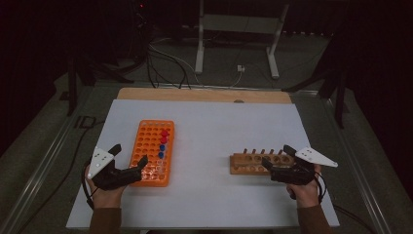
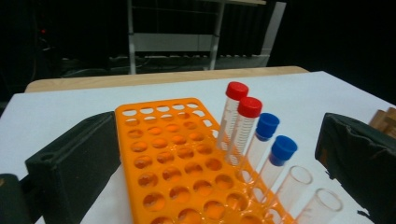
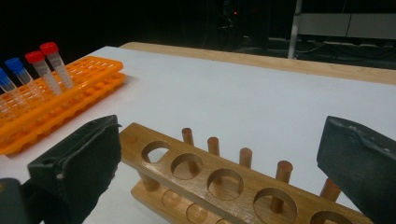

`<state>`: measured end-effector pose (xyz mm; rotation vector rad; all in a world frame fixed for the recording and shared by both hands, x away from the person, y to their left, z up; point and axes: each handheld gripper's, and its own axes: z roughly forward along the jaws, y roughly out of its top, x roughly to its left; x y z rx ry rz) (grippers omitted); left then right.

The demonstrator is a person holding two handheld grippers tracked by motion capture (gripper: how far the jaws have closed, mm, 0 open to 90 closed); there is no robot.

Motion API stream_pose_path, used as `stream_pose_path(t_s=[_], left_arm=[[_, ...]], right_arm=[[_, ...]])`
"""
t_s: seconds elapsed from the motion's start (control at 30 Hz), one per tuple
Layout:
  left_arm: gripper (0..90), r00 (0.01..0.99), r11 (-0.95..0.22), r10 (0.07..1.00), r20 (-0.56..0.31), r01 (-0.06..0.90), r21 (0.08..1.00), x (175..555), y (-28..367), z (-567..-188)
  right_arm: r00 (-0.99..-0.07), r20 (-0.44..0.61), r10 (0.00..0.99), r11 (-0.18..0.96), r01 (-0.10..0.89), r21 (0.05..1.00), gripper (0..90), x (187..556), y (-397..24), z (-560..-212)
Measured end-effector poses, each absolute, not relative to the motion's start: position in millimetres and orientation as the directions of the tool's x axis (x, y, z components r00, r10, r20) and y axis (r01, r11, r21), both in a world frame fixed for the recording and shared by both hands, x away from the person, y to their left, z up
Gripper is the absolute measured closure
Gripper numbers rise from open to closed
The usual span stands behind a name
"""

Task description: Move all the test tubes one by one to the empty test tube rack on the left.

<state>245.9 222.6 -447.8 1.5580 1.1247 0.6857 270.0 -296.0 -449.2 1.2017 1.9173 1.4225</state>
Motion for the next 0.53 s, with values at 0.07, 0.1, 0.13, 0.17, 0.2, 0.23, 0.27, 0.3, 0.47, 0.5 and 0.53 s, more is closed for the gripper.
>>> stream_pose_path(t_s=[0.07, 0.1, 0.13, 0.17, 0.2, 0.23, 0.27, 0.3, 0.47, 0.5, 0.53], left_arm=[[0.4, 0.386, -0.009, 0.915, -0.117, 0.31, 0.951, 246.3, 222.5, -448.9], [0.4, 0.383, -0.011, 0.917, -0.114, 0.308, 0.951, 246.4, 222.4, -449.3], [0.4, 0.379, -0.016, 0.919, -0.108, 0.309, 0.951, 246.3, 222.2, -449.6], [0.4, 0.378, -0.021, 0.92, -0.104, 0.311, 0.95, 246.3, 221.8, -450.0], [0.5, 0.377, -0.024, 0.921, -0.101, 0.313, 0.95, 246.3, 221.3, -450.8], [0.4, 0.379, -0.03, 0.92, -0.097, 0.317, 0.948, 246.5, 221.2, -451.4], [0.4, 0.376, -0.032, 0.922, -0.095, 0.318, 0.947, 246.8, 220.9, -452.0], [0.4, 0.375, -0.034, 0.922, -0.094, 0.321, 0.946, 247.1, 221.0, -452.4], [0.4, 0.37, -0.039, 0.924, -0.094, 0.336, 0.941, 248.8, 221.4, -454.3], [0.4, 0.367, -0.038, 0.926, -0.094, 0.337, 0.941, 248.9, 221.5, -454.4], [0.5, 0.361, -0.037, 0.928, -0.093, 0.339, 0.94, 248.8, 221.6, -454.4]], right_arm=[[-0.506, 0.128, 0.853, 0.08, 0.369, 0.926, 0.0, 270.3, -296.5, -449.6], [-0.505, 0.128, 0.853, 0.081, 0.371, 0.925, 0.0, 270.4, -296.7, -449.9], [-0.506, 0.127, 0.853, 0.082, 0.371, 0.925, 0.0, 270.5, -296.7, -450.3], [-0.506, 0.127, 0.853, 0.082, 0.371, 0.925, 0.0, 270.5, -296.7, -450.5], [-0.505, 0.126, 0.854, 0.082, 0.37, 0.925, 0.0, 270.5, -296.8, -450.5], [-0.504, 0.124, 0.855, 0.084, 0.369, 0.926, 0.0, 270.6, -296.9, -450.6], [-0.504, 0.122, 0.855, 0.085, 0.368, 0.926, 0.0, 270.9, -297.1, -450.8], [-0.504, 0.119, 0.856, 0.087, 0.368, 0.926, 0.0, 271.1, -297.5, -451.1], [-0.496, 0.113, 0.861, 0.095, 0.375, 0.922, 0.0, 272.3, -297.9, -453.5], [-0.493, 0.112, 0.863, 0.097, 0.378, 0.921, 0.0, 273.0, -297.8, -454.5], [-0.491, 0.113, 0.864, 0.096, 0.381, 0.92, 0.0, 273.8, -297.7, -455.5]])
